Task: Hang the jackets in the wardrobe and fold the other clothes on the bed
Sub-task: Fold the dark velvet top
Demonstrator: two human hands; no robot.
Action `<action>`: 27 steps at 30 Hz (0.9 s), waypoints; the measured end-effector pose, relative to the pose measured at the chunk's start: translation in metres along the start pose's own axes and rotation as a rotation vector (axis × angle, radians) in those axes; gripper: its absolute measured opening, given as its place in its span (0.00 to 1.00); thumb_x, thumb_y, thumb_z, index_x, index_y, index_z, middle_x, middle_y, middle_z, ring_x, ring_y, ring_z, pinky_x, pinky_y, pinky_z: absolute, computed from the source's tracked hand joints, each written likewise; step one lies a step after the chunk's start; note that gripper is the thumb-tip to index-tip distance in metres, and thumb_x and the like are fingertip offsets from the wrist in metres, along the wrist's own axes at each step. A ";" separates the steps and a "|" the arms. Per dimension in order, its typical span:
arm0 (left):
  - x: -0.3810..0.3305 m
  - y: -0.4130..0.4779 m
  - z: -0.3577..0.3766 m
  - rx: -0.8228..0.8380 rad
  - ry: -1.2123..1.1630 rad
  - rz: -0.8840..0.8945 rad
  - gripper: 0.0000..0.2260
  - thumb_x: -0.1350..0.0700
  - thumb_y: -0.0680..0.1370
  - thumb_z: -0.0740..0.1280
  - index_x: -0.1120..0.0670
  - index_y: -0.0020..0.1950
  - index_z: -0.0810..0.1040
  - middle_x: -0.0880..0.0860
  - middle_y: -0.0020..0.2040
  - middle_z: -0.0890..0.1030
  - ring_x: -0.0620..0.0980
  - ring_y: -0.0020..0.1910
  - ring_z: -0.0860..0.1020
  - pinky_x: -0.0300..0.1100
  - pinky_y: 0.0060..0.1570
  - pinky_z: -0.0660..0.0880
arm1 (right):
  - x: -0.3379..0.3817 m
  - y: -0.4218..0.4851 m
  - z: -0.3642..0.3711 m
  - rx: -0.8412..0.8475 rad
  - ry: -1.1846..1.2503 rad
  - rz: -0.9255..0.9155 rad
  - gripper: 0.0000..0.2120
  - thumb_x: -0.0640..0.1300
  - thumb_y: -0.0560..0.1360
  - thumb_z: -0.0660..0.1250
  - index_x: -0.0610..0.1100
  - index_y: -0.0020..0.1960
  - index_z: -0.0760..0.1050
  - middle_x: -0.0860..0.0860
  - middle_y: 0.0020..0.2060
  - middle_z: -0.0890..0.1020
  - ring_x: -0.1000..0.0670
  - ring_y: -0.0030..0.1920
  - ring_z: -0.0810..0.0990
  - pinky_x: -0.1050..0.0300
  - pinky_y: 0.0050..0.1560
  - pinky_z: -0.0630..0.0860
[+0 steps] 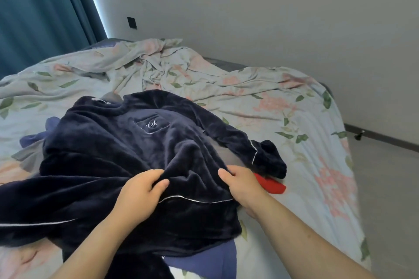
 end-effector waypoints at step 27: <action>-0.056 -0.023 -0.011 -0.253 0.313 -0.056 0.25 0.43 0.72 0.72 0.59 0.61 0.78 0.62 0.57 0.80 0.62 0.59 0.76 0.56 0.60 0.72 | -0.106 -0.162 -0.186 0.010 -0.616 0.321 0.10 0.48 0.75 0.67 0.53 0.56 0.77 0.59 0.48 0.81 0.59 0.47 0.80 0.62 0.50 0.75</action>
Point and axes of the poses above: each hand's wrist, its own y-axis towards the middle knuckle, its own z-axis out of the palm, x = y × z, the point moved 6 cm from there along y, towards the middle knuckle
